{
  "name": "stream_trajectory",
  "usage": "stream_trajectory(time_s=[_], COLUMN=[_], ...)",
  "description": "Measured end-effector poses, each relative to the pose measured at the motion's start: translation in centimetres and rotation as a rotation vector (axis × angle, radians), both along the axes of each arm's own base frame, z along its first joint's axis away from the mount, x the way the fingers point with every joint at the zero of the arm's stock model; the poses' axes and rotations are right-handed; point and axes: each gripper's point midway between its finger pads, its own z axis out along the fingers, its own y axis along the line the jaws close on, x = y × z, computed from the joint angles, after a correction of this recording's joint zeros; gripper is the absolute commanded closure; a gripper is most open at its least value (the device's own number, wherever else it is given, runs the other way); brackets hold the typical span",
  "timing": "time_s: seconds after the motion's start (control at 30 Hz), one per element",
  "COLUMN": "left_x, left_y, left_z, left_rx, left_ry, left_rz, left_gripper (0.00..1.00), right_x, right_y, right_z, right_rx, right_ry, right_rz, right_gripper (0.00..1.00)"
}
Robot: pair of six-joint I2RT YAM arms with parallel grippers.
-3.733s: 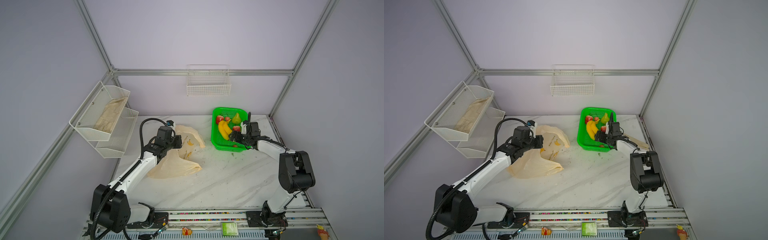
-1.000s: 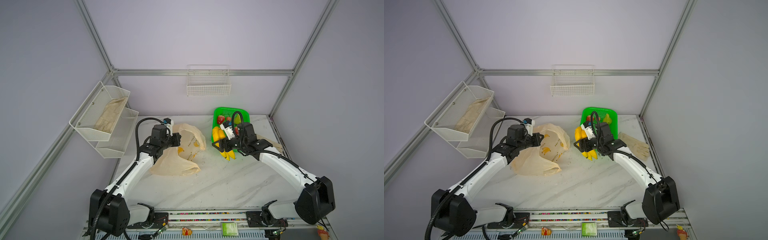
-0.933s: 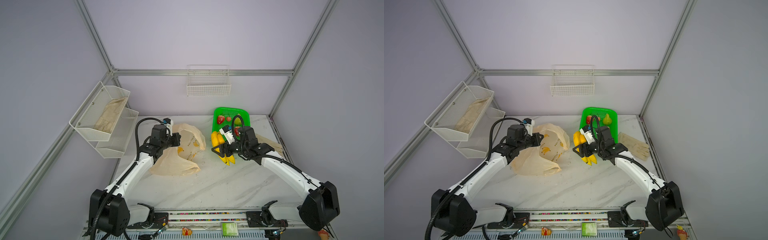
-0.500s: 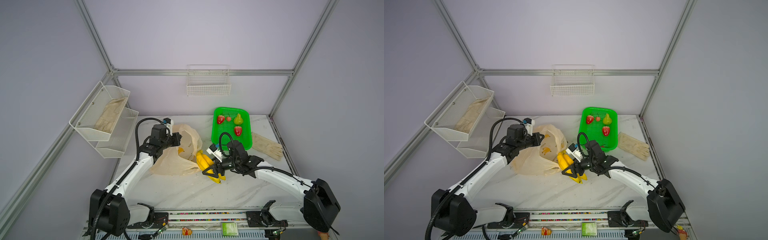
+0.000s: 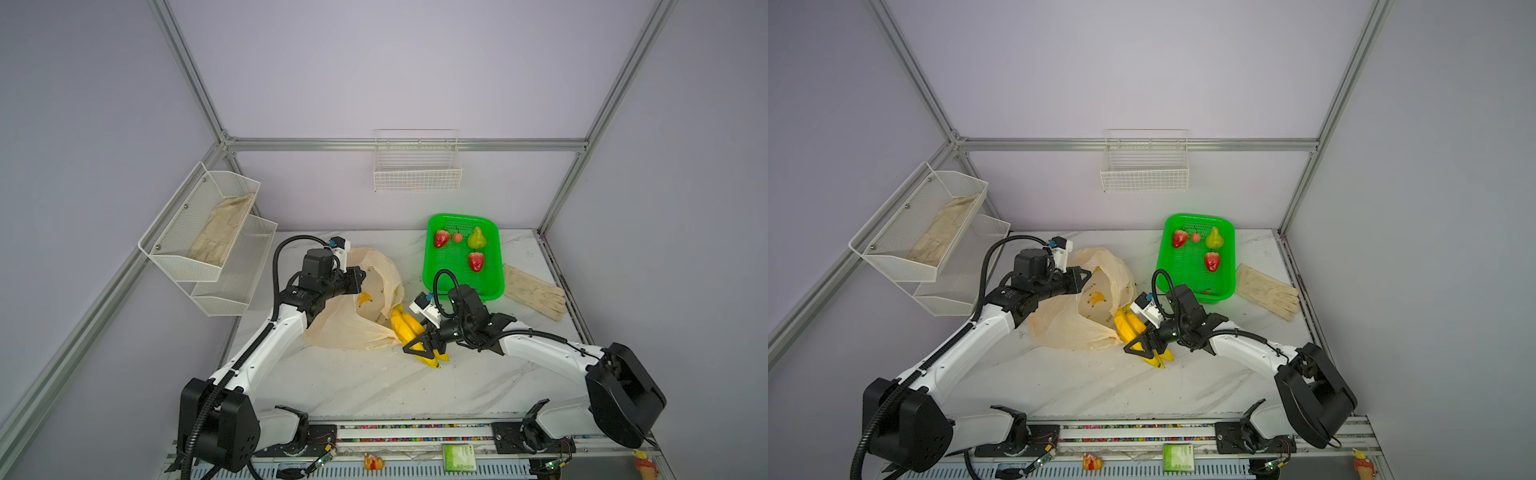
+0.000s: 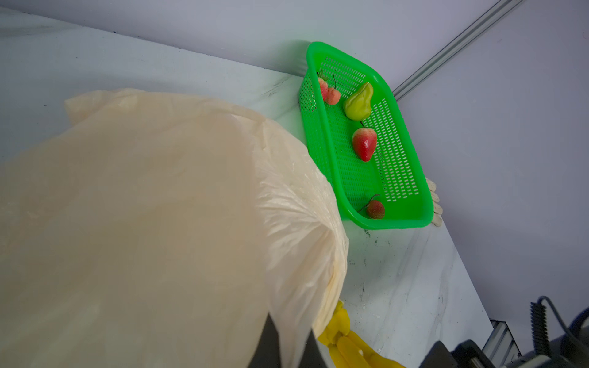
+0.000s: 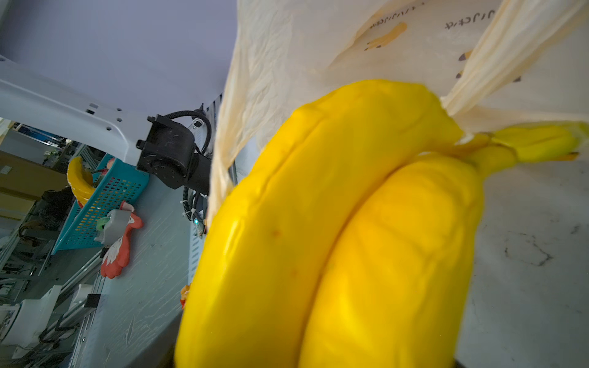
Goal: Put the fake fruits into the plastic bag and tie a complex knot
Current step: 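Carry the bananas with the right gripper into the bag's opening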
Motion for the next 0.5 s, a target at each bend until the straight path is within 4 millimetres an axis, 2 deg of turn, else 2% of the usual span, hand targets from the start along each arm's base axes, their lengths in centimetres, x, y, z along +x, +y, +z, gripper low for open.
stream_trajectory(time_s=[0.13, 0.2, 0.5], left_x=[0.0, 0.0, 0.0], left_y=[0.0, 0.0, 0.0], left_z=[-0.2, -0.2, -0.3], left_rx=[0.001, 0.002, 0.002], left_ry=[0.005, 0.006, 0.010], left_rz=[0.001, 0.001, 0.001], left_gripper=[1.00, 1.00, 1.00], right_x=[-1.0, -1.3, -2.9], right_y=[-0.2, 0.0, 0.7], right_z=[3.1, 3.8, 2.4], right_rx=[0.078, 0.101, 0.101], right_ry=[-0.038, -0.041, 0.026], right_rz=[0.011, 0.024, 0.070], right_gripper=[0.51, 0.51, 0.53])
